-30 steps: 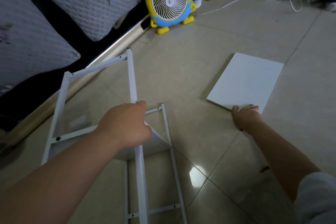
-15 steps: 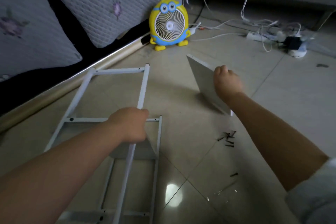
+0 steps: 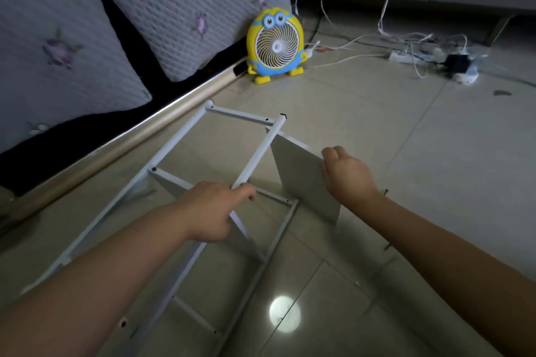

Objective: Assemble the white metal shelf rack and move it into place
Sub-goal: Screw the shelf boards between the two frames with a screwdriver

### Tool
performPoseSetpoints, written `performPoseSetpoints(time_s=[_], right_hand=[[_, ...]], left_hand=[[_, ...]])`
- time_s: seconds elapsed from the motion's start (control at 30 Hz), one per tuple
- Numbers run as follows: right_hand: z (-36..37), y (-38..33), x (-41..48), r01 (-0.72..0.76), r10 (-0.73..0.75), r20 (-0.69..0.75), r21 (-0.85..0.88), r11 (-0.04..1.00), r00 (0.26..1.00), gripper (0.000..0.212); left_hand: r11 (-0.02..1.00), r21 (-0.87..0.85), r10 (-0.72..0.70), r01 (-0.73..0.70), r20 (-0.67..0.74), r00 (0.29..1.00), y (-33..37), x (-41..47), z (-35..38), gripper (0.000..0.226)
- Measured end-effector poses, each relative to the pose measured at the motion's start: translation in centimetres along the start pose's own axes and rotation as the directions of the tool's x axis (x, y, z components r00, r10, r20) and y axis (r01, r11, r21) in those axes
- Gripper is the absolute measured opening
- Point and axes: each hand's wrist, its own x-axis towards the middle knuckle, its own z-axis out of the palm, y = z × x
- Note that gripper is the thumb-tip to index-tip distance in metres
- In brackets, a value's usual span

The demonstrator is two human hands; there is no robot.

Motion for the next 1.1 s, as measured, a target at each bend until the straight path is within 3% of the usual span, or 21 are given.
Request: performPoseSetpoints(time_s=[0.1,0.2,0.23,0.3,0.43,0.6,0.67,0.73,0.8,1.1], right_hand=[[0.3,-0.1,-0.9,-0.177,0.172,0.044,0.299,0.938,0.984,0.039],[0.4,0.4,-2.1,-0.331,0.341,0.11,0.628,0.704,0.934,0.036],[0.7,0.6,-2.4,-0.388,0.365,0.167,0.604,0.696,0.916,0.032],[1.6,1.1,-2.9,-0.443,0.361,0.263,0.427,0.788,0.895,0.032],[2.4,0.4,-2.9,-0.356,0.247,0.325,0.339,0.871,0.913,0.035],[3.2,-2.1,-3.6,-0.085,0.043,0.112,0.406,0.91,0.993,0.042],[3.2,-2.6,-3.8,-0.083,0.058,0.072,0.424,0.902,0.996,0.026],[3.0,-3.2,-3.6,-0.073,0.079,0.007,0.481,0.874,0.997,0.012],[2.7,-3.8,-3.2,-0.054,0.107,-0.063,0.555,0.83,0.992,0.012],[4.4,-6.8,-2.1,-0.103,0.194,-0.023,0.783,0.613,0.981,0.027]], left_hand=[[0.999,-0.006,0.045,-0.045,-0.024,0.999,0.7,-0.4,0.9,0.084],[0.998,-0.013,0.061,-0.062,-0.034,0.998,1.1,-0.4,1.1,0.097],[0.998,-0.031,0.05,-0.051,-0.026,0.998,1.0,-0.4,1.0,0.099],[0.997,-0.073,0.016,-0.016,0.006,1.0,0.5,-0.5,0.9,0.101],[0.99,-0.138,-0.004,0.013,0.066,0.998,-0.4,-0.6,0.7,0.101],[0.965,-0.262,-0.021,0.019,-0.006,1.0,-1.3,-0.8,0.5,0.095],[0.953,-0.303,-0.042,0.027,-0.044,0.998,-1.9,-1.0,0.6,0.083],[0.951,-0.309,-0.051,0.027,-0.07,0.996,-2.1,-1.3,0.7,0.067],[0.952,-0.304,-0.053,0.025,-0.084,0.995,-1.9,-1.3,0.8,0.056],[0.958,-0.285,-0.023,0.008,-0.048,0.999,-1.1,-1.2,1.0,0.046]])
